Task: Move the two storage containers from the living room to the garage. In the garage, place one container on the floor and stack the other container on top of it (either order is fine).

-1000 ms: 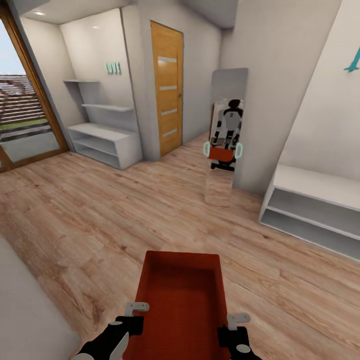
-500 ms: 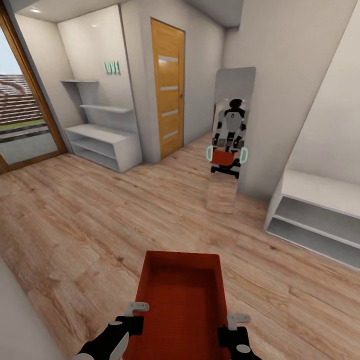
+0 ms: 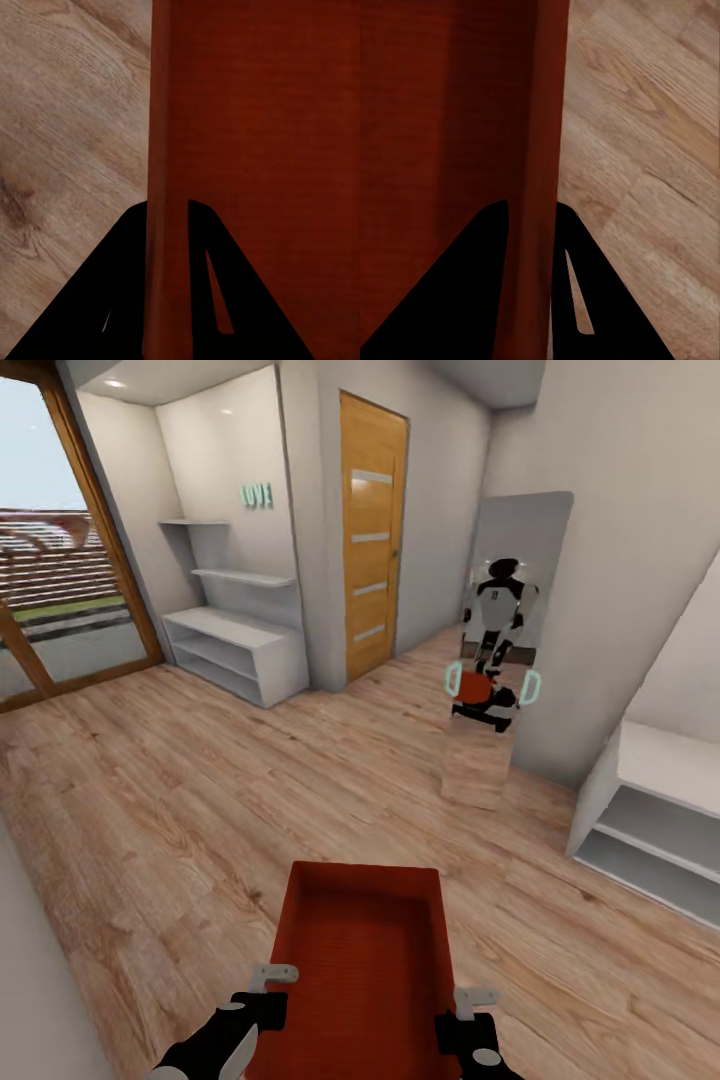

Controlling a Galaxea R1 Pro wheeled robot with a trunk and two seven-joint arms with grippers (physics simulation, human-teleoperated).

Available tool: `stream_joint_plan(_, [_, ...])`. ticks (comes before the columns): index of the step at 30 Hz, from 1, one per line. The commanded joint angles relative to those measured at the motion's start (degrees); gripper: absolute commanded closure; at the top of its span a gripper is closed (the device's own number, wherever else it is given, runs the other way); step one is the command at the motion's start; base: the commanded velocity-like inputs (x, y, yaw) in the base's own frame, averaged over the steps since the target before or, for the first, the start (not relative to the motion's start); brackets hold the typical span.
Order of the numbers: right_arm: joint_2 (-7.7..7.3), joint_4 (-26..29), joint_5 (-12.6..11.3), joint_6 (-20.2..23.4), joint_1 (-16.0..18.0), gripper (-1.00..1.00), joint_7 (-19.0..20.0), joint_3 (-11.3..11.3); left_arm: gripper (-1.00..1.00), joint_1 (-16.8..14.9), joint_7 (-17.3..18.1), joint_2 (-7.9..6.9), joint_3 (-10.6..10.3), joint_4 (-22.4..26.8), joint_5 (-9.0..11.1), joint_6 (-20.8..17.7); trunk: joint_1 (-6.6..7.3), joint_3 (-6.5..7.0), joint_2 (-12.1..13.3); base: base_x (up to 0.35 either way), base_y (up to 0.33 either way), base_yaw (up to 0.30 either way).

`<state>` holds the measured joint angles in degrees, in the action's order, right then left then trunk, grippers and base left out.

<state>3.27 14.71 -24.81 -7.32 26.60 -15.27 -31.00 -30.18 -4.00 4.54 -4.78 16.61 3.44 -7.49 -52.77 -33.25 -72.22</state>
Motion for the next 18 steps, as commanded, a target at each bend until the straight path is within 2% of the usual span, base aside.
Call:
stream_joint_plan(1, [-0.98, -0.6, -0.9, -0.4, 0.0, 1.00, -0.4, -0.2, 1.00, -0.1, -0.7, -0.06, -0.6, 0.2, 0.7, -0.3, -0.03, -0.05, 0.0, 0.323, 0.000, 0.174])
stream_joint_plan(18, [-0.98, -0.6, -0.9, -0.4, 0.0, 1.00, -0.3, -0.3, 1.00, -0.1, -0.7, -0.06, -0.6, 0.3, 0.7, -0.3, -0.03, -0.05, 0.0, 0.323, 0.000, 0.018])
